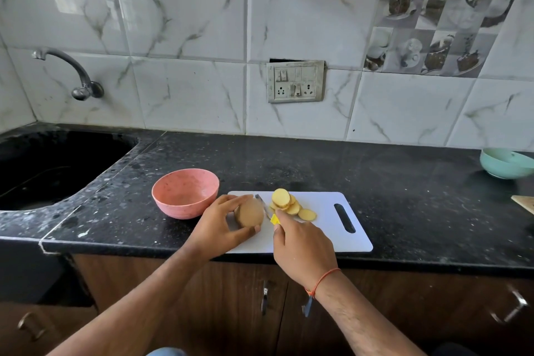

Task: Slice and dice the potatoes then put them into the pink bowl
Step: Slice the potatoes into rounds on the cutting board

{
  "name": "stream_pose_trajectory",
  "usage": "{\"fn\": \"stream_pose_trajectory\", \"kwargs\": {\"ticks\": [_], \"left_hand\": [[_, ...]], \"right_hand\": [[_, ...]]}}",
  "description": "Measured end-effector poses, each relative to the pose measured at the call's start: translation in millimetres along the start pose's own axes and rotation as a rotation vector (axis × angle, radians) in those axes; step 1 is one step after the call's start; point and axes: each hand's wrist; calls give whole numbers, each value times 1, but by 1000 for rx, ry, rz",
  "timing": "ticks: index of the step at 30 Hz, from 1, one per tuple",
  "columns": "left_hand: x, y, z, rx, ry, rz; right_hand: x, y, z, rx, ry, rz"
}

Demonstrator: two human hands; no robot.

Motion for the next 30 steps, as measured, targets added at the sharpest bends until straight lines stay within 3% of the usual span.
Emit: {"fn": "stream_pose_trajectory", "kwargs": {"ticks": [6, 21, 30], "left_hand": [[-7, -1, 10, -32, -85, -20], [-15, -5, 11, -51, -60, 6], [-14, -4, 10, -47, -56, -30]], "right_hand": [[-2, -3, -4, -4, -3, -9], [-11, -1, 3, 2, -32, -38], [-24, 2, 10, -74, -51, -119]]}}
Point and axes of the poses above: each hand's wrist, its own z-axis towards the middle knuckle, its own y-axis out of the palm, x = y × z, and after that the axes turned 15 degrees about -y, right-handed
